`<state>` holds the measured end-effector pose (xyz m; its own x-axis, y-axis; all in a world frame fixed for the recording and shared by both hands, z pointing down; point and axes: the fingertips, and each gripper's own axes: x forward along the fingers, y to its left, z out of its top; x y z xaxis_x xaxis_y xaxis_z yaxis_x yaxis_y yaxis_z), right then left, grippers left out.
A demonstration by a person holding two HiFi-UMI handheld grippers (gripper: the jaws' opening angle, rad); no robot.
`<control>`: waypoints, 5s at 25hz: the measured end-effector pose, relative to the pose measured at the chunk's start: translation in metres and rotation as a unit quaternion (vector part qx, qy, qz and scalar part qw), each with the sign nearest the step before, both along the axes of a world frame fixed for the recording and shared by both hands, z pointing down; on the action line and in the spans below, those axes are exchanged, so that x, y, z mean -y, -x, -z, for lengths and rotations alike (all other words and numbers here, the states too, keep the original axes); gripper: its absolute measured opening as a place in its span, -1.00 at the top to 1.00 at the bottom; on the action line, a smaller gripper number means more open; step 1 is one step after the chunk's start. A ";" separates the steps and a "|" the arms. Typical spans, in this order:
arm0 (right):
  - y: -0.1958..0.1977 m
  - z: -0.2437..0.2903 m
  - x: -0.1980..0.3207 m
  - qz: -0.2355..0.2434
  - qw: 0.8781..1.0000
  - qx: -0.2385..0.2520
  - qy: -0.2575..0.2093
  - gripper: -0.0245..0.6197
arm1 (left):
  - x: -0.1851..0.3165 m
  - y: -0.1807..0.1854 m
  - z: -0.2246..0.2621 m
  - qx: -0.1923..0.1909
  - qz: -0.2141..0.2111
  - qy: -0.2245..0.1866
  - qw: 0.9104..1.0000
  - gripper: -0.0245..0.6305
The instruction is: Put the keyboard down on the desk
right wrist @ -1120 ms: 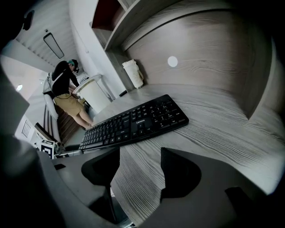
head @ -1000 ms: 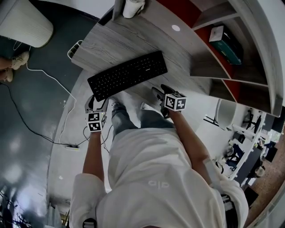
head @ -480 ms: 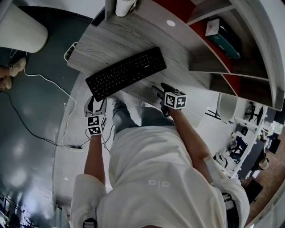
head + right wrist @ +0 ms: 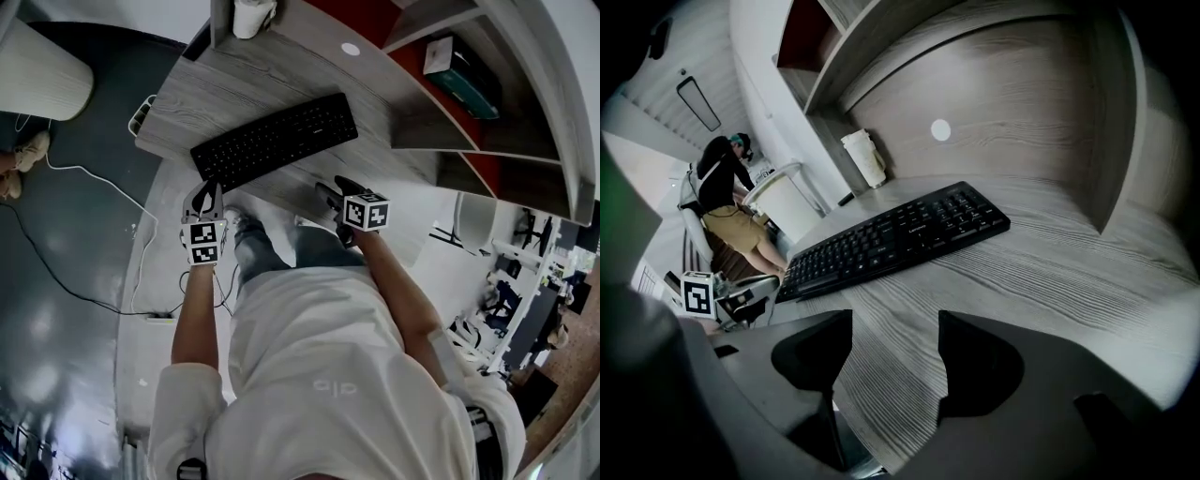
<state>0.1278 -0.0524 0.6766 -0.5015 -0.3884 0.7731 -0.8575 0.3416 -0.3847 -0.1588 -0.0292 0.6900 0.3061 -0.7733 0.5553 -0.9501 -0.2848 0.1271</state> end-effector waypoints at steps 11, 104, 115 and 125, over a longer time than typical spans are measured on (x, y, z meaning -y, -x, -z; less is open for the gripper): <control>-0.035 -0.001 -0.009 -0.051 0.999 -0.010 0.005 0.00 | 0.036 -0.008 -0.009 0.042 -0.026 0.018 0.999 0.73; -0.072 0.346 0.047 0.074 0.930 0.117 -0.341 0.77 | 0.030 -0.156 0.349 -0.035 -0.016 -0.195 0.980 0.85; -0.072 0.367 0.048 0.091 0.919 0.120 -0.365 0.77 | 0.032 -0.159 0.372 -0.095 -0.011 -0.217 0.971 0.85; -0.070 0.364 0.042 0.099 0.918 0.120 -0.364 0.77 | 0.026 -0.166 0.371 -0.089 -0.018 -0.211 0.973 0.87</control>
<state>0.1979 -0.0949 0.3122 -0.7403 -0.6412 0.2018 -0.6709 0.7235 -0.1623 0.0067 -0.0557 0.3192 0.3992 -0.9082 0.1254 -0.9122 -0.3798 0.1536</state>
